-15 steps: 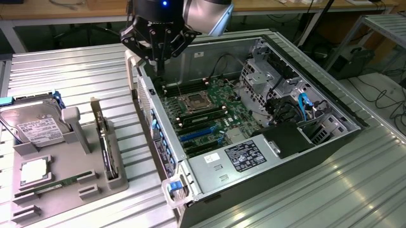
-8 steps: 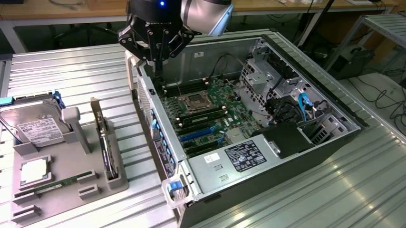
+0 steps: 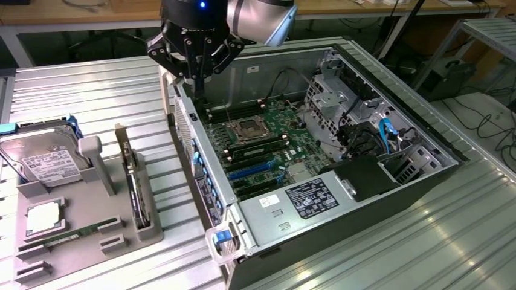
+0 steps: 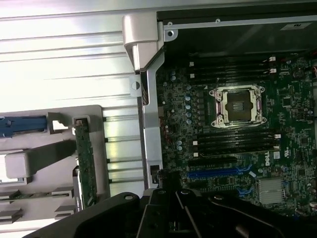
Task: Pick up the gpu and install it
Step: 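Reach for the gpu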
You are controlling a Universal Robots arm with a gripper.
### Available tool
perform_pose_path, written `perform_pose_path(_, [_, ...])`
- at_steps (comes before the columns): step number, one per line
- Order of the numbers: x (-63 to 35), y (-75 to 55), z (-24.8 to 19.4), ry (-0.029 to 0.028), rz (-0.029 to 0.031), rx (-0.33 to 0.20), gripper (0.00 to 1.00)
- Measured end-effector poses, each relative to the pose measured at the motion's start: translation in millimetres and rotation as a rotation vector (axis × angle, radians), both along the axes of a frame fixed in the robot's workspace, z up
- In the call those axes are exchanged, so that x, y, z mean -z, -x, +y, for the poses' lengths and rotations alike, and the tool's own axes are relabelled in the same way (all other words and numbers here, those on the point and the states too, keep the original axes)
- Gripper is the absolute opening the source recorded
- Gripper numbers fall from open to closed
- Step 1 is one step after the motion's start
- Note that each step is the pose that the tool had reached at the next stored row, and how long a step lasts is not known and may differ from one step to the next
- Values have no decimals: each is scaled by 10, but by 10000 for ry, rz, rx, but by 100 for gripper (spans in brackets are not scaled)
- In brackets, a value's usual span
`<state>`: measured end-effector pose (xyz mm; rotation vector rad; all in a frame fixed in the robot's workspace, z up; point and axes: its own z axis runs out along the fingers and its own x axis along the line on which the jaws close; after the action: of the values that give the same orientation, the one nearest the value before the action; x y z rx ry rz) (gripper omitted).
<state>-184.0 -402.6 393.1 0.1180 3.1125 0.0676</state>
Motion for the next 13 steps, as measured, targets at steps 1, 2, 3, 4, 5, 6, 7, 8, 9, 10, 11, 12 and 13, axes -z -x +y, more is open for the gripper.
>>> perform_pose_path(1, [0, 4, -1, 0, 0, -1, 11])
perform_pose_path(2, [0, 8, -2, 0, 0, 0, 11])
perform_pose_path(3, [0, 12, -2, 0, 0, 0, 11])
perform_pose_path(4, [0, 16, -3, 0, 0, 0, 11])
perform_pose_path(5, [0, 20, -4, -1, -1, 0, 11])
perform_pose_path(6, [0, 24, -5, 0, 0, 0, 11])
perform_pose_path(7, [0, 27, -6, -1, 0, 0, 11])
perform_pose_path(8, [0, 31, -6, 0, 0, 0, 11])
perform_pose_path(9, [0, 38, -8, 0, 0, 0, 11])
perform_pose_path(10, [0, 41, -9, 0, 0, 0, 11])
perform_pose_path(11, [0, 45, -10, 0, 0, 0, 11])
perform_pose_path(12, [0, 48, -10, 0, 0, 0, 11])
perform_pose_path(13, [0, 51, -12, 0, 0, -1, 11])
